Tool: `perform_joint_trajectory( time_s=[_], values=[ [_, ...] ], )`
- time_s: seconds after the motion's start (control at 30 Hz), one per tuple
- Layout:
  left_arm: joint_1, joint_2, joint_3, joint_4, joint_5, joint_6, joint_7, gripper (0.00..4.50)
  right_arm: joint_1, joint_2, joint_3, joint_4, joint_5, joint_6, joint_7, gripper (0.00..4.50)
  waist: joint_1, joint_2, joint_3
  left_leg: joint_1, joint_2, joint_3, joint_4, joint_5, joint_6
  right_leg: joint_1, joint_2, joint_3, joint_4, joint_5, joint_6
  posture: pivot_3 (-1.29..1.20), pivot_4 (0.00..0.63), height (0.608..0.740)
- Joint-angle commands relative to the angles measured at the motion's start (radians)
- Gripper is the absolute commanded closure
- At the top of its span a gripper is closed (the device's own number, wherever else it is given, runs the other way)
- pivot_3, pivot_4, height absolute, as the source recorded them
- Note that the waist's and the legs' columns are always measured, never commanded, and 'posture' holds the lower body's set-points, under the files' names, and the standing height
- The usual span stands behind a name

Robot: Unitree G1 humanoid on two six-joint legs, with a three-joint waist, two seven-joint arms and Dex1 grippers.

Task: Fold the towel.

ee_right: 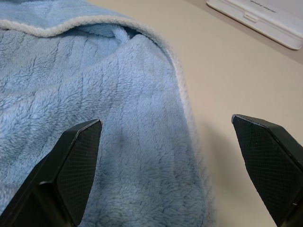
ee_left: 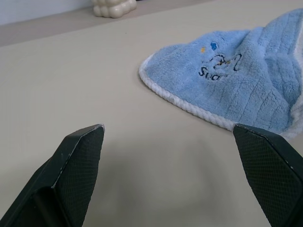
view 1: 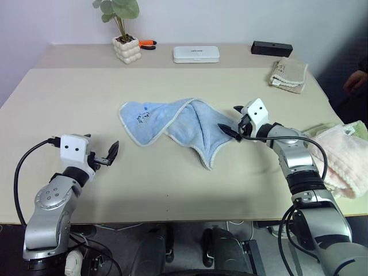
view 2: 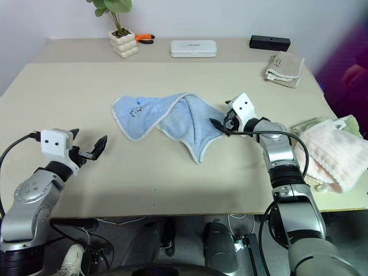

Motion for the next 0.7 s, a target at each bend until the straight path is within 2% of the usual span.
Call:
perform_joint_trajectory(
  time_s=[0.03,0.27,0.47,0.6,0.7],
  values=[
    [0.001,0.012,0.023,-0.042,0.001,-0.005,0.004,0.06,-0.012,0.005,-0.014,-0.042,0.015,-0.008,0.004,0.00,0.000,0.000,0.000,0.000,0.000,0.000,0.000,0.000,0.000,0.000,0.000,0.000,0.000,0.000,0.000,0.00,0.150,0.733],
    [-0.002,0.011,0.022,-0.058,-0.011,-0.007,-0.005,0.06,0.006,0.004,-0.016,-0.091,0.033,0.015,0.028,0.00,0.001,0.000,0.000,0.000,0.000,0.001,0.000,0.000,0.000,-0.001,0.000,0.001,0.000,0.000,0.000,0.00,0.150,0.733],
    [-0.036,0.069,-0.049,-0.062,-0.019,-0.001,-0.101,0.06,0.055,-0.031,-0.039,-0.203,0.088,0.110,0.074,0.00,0.003,0.000,0.000,0.000,0.001,0.001,0.000,-0.001,0.001,-0.001,0.000,0.001,0.000,0.000,0.000,0.00,0.150,0.733],
    [-0.064,0.147,-0.154,-0.087,-0.051,0.020,-0.252,0.06,0.093,-0.035,-0.045,-0.287,0.130,0.170,0.093,0.00,0.001,0.000,0.000,-0.001,0.001,0.001,0.000,-0.002,0.002,-0.001,0.000,0.001,0.000,0.000,0.000,0.00,0.150,0.733],
    [-0.128,0.181,-0.234,-0.041,0.004,0.035,-0.272,0.06,0.106,-0.024,-0.040,-0.321,0.131,0.201,0.073,0.00,0.001,0.000,0.000,0.000,0.001,0.002,0.000,-0.002,0.002,-0.002,0.000,0.002,0.000,0.001,-0.001,0.00,0.150,0.733]
  ],
)
